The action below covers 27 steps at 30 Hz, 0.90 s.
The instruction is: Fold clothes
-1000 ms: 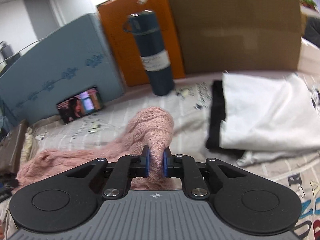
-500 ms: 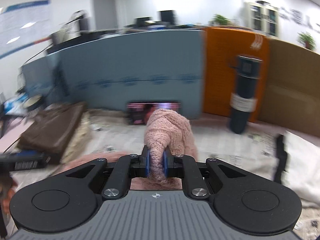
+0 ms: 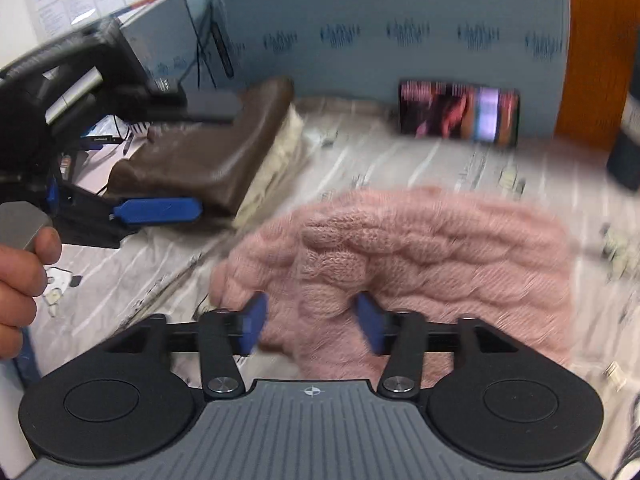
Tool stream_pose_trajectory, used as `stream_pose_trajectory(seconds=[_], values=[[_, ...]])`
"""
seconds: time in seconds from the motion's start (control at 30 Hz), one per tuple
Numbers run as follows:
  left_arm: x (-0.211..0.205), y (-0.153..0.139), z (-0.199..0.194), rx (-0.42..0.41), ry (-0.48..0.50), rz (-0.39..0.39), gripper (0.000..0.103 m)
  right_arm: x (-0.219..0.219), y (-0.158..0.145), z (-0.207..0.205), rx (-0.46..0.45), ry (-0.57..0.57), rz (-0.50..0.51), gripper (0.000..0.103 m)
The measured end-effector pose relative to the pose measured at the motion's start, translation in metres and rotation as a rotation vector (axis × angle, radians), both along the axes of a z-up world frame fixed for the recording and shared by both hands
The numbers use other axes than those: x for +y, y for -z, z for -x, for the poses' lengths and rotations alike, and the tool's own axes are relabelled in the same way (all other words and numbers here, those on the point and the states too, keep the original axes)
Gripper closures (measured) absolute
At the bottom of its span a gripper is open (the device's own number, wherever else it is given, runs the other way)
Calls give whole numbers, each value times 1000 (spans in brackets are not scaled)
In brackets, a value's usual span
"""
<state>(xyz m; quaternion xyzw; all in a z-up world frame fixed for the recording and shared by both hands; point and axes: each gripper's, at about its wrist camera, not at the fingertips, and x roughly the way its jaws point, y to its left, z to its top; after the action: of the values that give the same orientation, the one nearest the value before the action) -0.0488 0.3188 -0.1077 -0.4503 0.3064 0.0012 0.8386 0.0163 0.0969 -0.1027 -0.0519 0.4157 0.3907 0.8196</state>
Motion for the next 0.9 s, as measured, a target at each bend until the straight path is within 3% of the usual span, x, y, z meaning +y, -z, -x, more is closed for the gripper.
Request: stream_pose_trajectory(seconds=[0.07, 0.17, 0.33, 0.53, 0.57, 0.6, 0.67, 0.83, 0.9], values=[[-3, 5, -6, -3, 37, 32, 13, -6, -11, 4, -7, -33, -20, 29], [-8, 13, -17, -5, 89, 68, 13, -30, -35, 8, -54, -58, -96, 18], [-29, 24, -40, 12, 212, 48, 13, -81, -48, -11, -20, 112, -133, 17], [-61, 36, -65, 57, 332, -92, 15, -119, -42, -29, 11, 364, -145, 17], [-66, 36, -68, 66, 346, -125, 32, -122, -41, -30, 15, 388, -142, 17], [-71, 36, -70, 72, 362, -160, 63, -123, -40, -31, 18, 399, -142, 17], [-76, 34, -70, 49, 388, -196, 81, -126, -37, -35, 24, 420, -141, 17], [-64, 16, -58, -55, 360, -99, 83, -122, -38, -40, 15, 410, -139, 17], [-57, 10, -52, -72, 337, -99, 84, -119, -40, -42, 11, 398, -146, 17]])
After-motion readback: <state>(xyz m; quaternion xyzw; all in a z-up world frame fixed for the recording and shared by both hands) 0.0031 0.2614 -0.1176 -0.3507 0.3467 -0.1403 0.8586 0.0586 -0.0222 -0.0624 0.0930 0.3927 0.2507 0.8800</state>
